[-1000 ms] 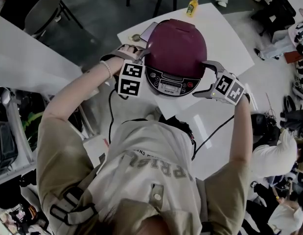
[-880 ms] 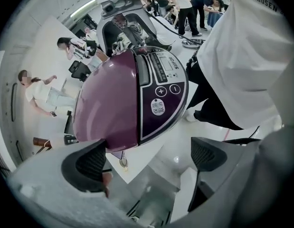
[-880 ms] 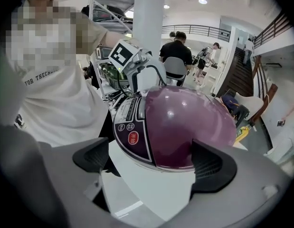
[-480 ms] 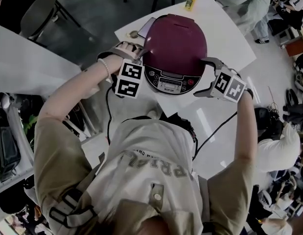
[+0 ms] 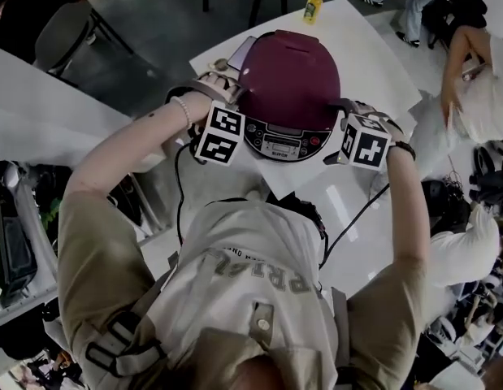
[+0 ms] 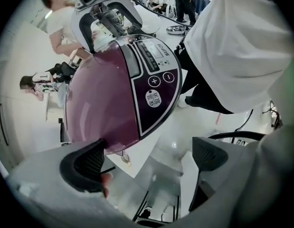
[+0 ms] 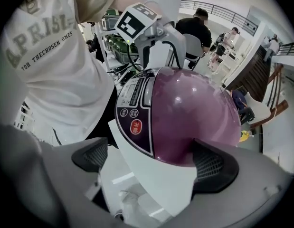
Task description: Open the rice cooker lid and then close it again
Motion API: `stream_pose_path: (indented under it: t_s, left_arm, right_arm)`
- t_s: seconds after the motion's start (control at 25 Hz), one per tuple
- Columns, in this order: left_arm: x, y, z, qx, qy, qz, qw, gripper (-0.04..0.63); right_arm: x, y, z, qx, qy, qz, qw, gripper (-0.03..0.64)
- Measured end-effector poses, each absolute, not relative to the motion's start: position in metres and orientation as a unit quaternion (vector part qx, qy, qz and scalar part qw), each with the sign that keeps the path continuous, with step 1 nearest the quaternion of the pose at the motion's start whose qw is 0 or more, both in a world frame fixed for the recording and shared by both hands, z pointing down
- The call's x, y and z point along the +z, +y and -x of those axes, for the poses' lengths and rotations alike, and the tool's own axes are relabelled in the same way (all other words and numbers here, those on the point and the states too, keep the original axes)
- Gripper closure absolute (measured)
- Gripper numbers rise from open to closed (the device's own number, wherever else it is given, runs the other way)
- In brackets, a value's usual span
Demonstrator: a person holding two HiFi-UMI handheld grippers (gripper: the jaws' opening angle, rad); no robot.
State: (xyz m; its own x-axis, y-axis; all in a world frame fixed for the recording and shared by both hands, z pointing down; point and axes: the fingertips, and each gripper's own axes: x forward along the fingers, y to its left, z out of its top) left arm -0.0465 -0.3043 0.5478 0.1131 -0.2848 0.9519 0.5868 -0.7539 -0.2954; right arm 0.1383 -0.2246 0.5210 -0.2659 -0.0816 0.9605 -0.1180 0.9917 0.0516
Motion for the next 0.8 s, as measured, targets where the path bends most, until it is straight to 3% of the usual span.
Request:
stream_pose_path:
  t_s: [0.12,0.2,0.4,0.6,0.68,0.8]
  left_arm:
    - [0.546,-0.302,0.044,-0.641,-0.105,0.694,0.311,0.005]
    - [0.543,-0.294,0.042,-0.613,-0.094,0.734,0.277,0.005]
    - [0.509,-0.291,0.037,-0.479,0.012,0.863,0.157,0.006]
    - [0.448,-0.292,0.037,-0.265,0.174,0.948,0.035,0.014]
    - [0.42,-0.291,0.042,-0.165,0.251,0.954,-0.001,0.021]
    - [0.391,-0.289,0.058,-0.058,0.367,0.928,-0.031,0.084]
  right_arm:
    - [0.519,-0.227,-0.136,0.013,-0.811,-0.078,0.58,0.084]
    - [0.512,-0.227,-0.129,0.026,-0.84,-0.116,0.529,0.084]
    - [0.453,-0.235,-0.117,0.028,-0.919,-0.28,0.278,0.084]
    - [0.384,-0.226,-0.143,-0.017,-0.88,-0.474,0.027,0.086]
    - [0.368,-0.214,-0.153,-0.032,-0.839,-0.542,-0.039,0.086]
    - [0.36,-0.192,-0.152,-0.056,-0.783,-0.615,-0.072,0.097]
